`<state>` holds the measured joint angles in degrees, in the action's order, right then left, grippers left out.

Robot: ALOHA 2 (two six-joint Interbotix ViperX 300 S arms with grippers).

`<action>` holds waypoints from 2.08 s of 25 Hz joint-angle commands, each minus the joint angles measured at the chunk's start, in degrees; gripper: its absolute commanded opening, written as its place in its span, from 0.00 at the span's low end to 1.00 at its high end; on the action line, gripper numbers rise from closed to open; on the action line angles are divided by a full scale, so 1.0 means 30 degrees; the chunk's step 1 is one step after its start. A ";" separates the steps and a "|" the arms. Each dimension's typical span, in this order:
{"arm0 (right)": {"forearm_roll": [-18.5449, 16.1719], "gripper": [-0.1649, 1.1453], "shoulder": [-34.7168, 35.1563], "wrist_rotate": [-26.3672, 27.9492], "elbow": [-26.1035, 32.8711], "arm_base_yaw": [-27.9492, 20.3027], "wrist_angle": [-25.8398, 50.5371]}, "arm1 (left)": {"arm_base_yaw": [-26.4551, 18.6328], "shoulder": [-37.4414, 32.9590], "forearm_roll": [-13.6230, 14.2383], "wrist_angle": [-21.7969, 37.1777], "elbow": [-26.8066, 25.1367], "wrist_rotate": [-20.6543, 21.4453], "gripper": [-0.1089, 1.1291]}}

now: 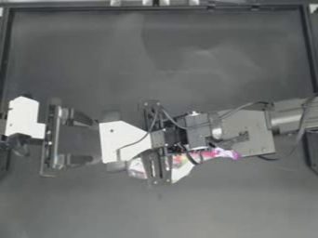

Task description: Put candy in bag

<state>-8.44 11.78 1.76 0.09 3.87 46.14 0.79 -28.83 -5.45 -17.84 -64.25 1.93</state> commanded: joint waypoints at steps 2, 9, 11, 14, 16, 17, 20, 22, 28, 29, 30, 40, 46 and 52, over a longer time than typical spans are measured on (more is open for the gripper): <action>-0.0088 0.17 -0.0908 0.0176 0.0029 0.0029 -0.0439 | 0.0146 0.1143 -0.0322 -0.0996 0.0762 0.0000 0.87; -0.0762 0.17 -0.1084 0.0967 -0.0264 0.0029 -0.0527 | 0.0352 0.2988 -0.0615 -0.1963 0.1553 0.0000 0.87; -0.0762 0.17 -0.1143 0.1025 -0.0381 0.0029 -0.0557 | 0.0439 0.3340 -0.0674 -0.2168 0.1816 0.0000 0.87; -0.0762 0.17 -0.1172 0.1025 -0.0469 0.0059 -0.0762 | 0.0527 0.4014 -0.0732 -0.2402 0.2139 0.0000 0.87; -0.0762 0.17 -0.1172 0.1025 -0.0557 0.0088 -0.0879 | 0.0527 0.4365 -0.0762 -0.2578 0.2373 0.0000 0.87; -0.0762 0.17 -0.1172 0.1055 -0.0586 0.0088 -0.0879 | 0.0527 0.4541 -0.0791 -0.2637 0.2461 0.0000 0.87; -0.0762 0.17 -0.1201 0.1055 -0.0645 0.0117 -0.0908 | 0.0527 0.4775 -0.0820 -0.2695 0.2695 0.0000 0.87; -0.0762 0.17 -0.1201 0.1025 -0.0645 0.0146 -0.0879 | 0.0527 0.4834 -0.0820 -0.2754 0.2783 0.0000 0.86; -0.0762 0.17 -0.1201 0.1025 -0.0645 0.0176 -0.0908 | 0.0527 0.5186 -0.0820 -0.2783 0.3018 0.0000 0.81; -0.0791 0.17 -0.1230 0.1025 -0.0645 0.0146 -0.0908 | 0.0527 0.5244 -0.0820 -0.2783 0.3076 0.0000 0.80; -0.0820 0.17 -0.1201 0.1025 -0.0645 0.0176 -0.0908 | 0.0527 0.5273 -0.0820 -0.2783 0.3105 0.0000 0.80; -0.0820 0.17 -0.1201 0.1025 -0.0645 0.0205 -0.0908 | 0.0527 0.5391 -0.0820 -0.2813 0.3193 0.0000 0.73; -0.0850 0.16 -0.1201 0.0996 -0.0674 0.0205 -0.0908 | 0.0527 0.5391 -0.0820 -0.2783 0.3193 0.0000 0.66; -0.0967 0.16 -0.1201 0.1025 -0.0645 0.0205 -0.0908 | 0.0586 0.5391 -0.0820 -0.2754 0.3193 0.0000 0.63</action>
<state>-11.07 10.72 4.83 -2.46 4.39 43.68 2.46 -11.87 -7.82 -25.84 -55.90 1.93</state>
